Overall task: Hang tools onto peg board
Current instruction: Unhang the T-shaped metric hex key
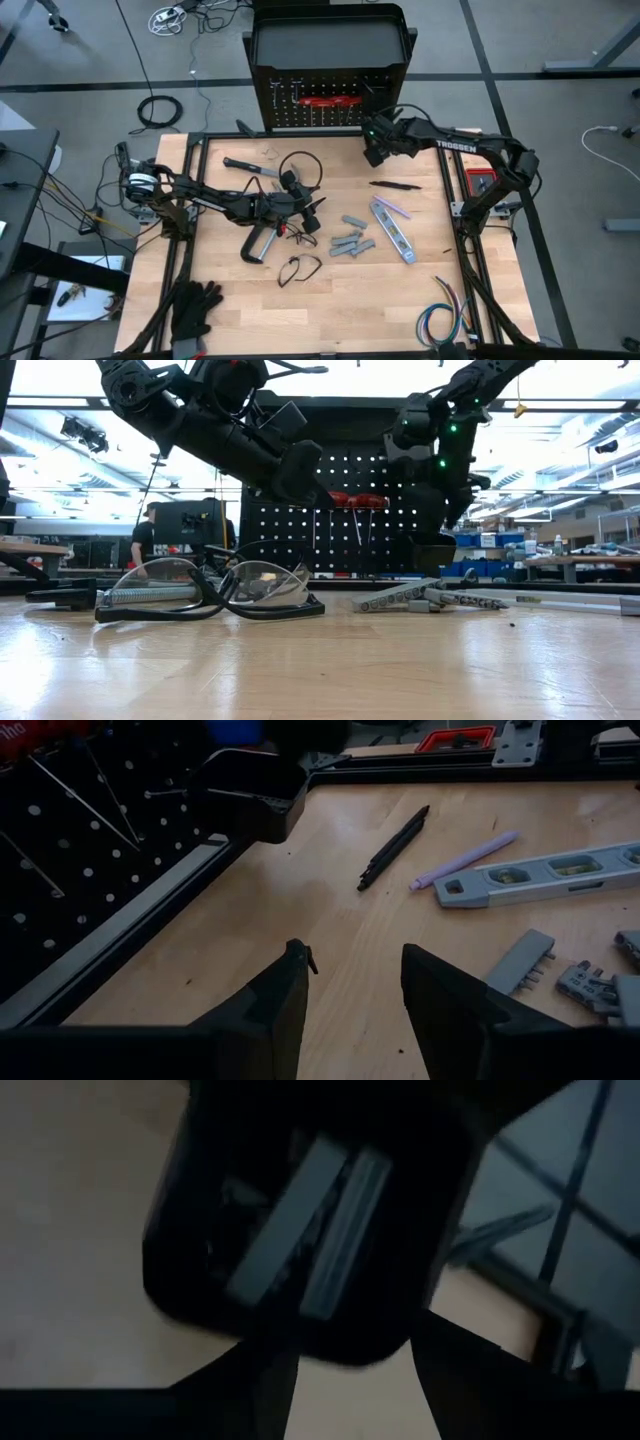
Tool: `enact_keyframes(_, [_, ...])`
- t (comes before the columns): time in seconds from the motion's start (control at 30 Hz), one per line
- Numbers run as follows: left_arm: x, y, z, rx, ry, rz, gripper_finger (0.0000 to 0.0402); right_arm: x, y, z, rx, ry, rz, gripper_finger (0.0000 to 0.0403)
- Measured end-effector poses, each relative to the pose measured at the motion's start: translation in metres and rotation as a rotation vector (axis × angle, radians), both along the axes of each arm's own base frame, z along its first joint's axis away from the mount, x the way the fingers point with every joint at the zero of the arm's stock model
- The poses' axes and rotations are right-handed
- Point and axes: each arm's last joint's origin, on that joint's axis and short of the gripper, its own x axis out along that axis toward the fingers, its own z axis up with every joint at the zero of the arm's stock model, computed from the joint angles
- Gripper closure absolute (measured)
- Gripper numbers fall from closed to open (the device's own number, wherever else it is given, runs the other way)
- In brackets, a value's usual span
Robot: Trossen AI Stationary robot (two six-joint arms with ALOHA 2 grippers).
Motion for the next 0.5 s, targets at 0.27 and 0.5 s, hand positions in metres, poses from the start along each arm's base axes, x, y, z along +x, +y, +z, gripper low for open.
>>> enact_keyframes(0.27, [0.000,0.000,0.000,0.000,-0.002,0.000,0.0241,-0.013,0.004,-0.017,0.172,0.027,0.002,0.0211])
enact_keyframes(0.5, [0.000,0.000,0.000,0.000,-0.002,0.001,0.0241,-0.015,0.011,-0.017,0.202,0.060,0.016,0.0211])
